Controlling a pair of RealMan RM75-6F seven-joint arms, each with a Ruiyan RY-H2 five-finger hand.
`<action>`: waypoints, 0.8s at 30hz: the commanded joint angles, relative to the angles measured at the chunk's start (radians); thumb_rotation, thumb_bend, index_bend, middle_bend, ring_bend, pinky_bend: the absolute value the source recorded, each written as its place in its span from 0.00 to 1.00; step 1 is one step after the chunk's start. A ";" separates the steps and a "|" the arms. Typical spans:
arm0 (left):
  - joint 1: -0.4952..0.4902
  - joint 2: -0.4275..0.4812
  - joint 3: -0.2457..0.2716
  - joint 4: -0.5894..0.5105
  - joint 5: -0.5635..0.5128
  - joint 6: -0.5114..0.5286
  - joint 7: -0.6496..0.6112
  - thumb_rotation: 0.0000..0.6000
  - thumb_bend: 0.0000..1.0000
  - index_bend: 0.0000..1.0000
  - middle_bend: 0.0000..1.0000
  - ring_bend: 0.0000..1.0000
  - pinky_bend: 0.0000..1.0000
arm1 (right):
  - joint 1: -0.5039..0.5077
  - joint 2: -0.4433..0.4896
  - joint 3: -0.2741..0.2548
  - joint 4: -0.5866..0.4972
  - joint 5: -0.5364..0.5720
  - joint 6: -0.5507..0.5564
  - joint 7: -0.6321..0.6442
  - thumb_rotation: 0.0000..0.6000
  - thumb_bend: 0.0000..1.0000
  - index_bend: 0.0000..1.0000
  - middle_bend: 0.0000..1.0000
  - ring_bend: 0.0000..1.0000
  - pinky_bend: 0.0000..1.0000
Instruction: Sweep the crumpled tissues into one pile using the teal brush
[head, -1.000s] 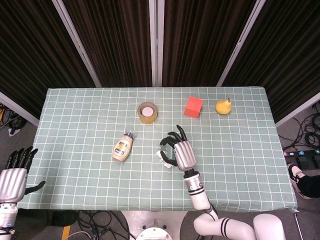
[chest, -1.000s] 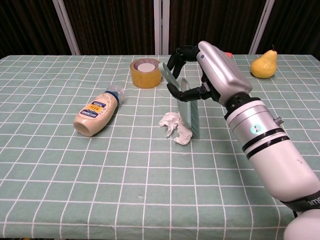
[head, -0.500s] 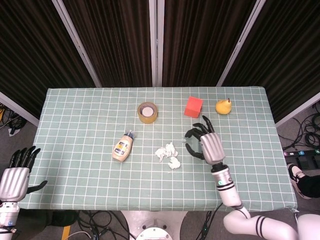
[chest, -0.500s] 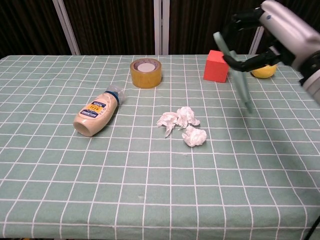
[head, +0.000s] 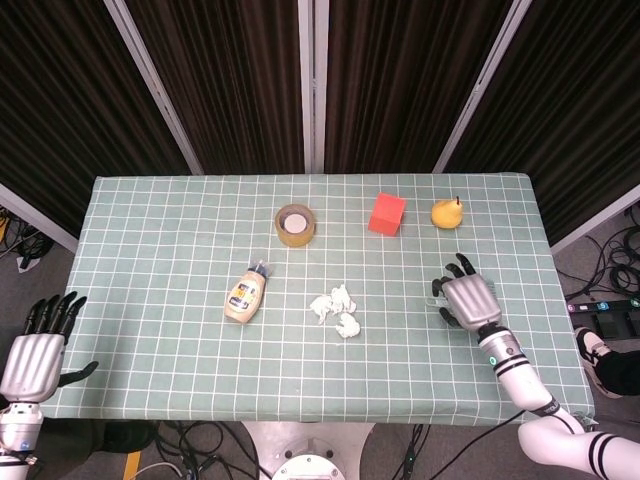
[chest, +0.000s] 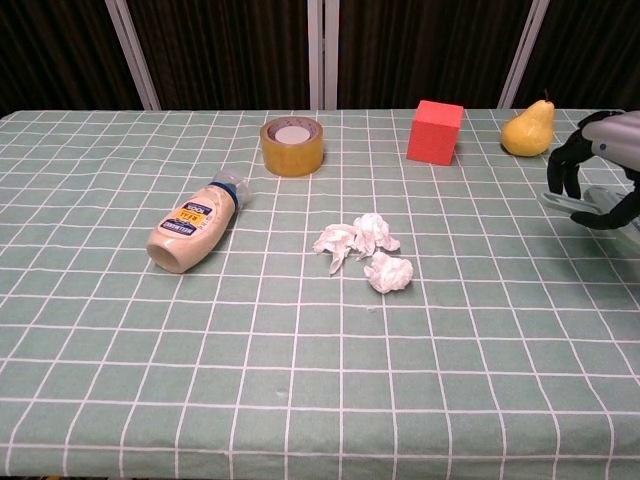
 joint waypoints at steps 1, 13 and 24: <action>0.000 0.001 0.001 0.000 -0.001 0.000 0.000 1.00 0.01 0.09 0.04 0.00 0.00 | 0.017 -0.034 -0.017 0.033 0.032 -0.029 -0.026 1.00 0.43 0.37 0.43 0.11 0.00; -0.007 -0.004 -0.006 0.008 -0.005 -0.007 -0.005 1.00 0.01 0.09 0.04 0.00 0.00 | -0.083 0.080 -0.015 -0.116 -0.020 0.166 0.077 1.00 0.41 0.03 0.15 0.00 0.00; -0.031 -0.012 -0.014 0.010 0.007 -0.020 0.006 1.00 0.01 0.09 0.04 0.00 0.00 | -0.361 0.260 -0.117 -0.219 -0.213 0.550 0.321 1.00 0.41 0.03 0.11 0.00 0.00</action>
